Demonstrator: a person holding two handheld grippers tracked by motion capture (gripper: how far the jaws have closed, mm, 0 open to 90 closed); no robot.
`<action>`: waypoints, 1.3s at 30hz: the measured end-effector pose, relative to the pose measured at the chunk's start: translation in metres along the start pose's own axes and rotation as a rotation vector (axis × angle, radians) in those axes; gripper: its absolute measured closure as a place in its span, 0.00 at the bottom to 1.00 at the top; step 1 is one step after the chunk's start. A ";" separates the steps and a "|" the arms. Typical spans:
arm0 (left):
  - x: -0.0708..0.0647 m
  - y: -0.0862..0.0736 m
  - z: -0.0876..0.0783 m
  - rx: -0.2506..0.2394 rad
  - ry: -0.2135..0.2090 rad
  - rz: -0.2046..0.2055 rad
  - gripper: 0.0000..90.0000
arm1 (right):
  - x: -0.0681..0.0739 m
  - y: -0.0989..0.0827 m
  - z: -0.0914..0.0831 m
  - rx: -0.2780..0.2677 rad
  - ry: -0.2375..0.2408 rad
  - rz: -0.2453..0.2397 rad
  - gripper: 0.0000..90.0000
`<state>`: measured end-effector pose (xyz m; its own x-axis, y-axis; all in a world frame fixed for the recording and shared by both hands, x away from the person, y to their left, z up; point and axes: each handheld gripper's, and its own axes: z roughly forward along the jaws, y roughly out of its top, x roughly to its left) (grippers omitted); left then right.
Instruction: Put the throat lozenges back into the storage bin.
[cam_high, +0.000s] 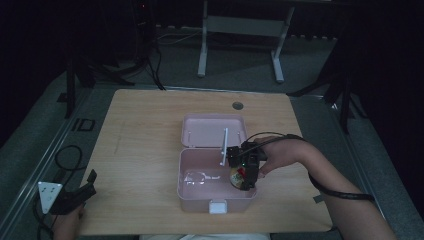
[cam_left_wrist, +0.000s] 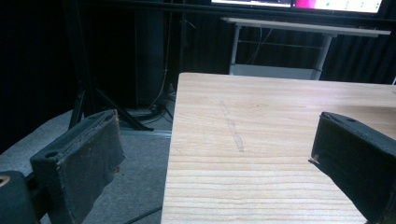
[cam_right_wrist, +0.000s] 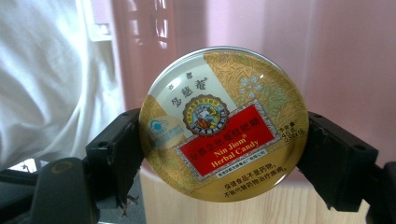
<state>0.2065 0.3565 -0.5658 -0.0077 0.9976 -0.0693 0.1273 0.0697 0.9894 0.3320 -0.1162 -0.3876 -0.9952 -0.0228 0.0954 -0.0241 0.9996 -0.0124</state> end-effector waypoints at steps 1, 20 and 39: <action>0.000 0.000 0.000 0.001 -0.001 0.001 0.03 | -0.001 0.001 0.004 0.000 0.003 -0.006 0.22; 0.000 0.000 0.000 0.001 -0.003 0.002 0.03 | -0.015 0.002 0.061 0.047 0.023 0.006 0.22; 0.000 0.000 0.000 0.002 -0.011 0.004 0.03 | -0.017 0.000 0.068 0.069 0.031 0.027 0.21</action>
<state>0.2064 0.3567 -0.5658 0.0036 0.9978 -0.0669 0.1297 0.0659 0.9894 0.3421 -0.1166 -0.4567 -0.9922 0.0058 0.1246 -0.0047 0.9965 -0.0838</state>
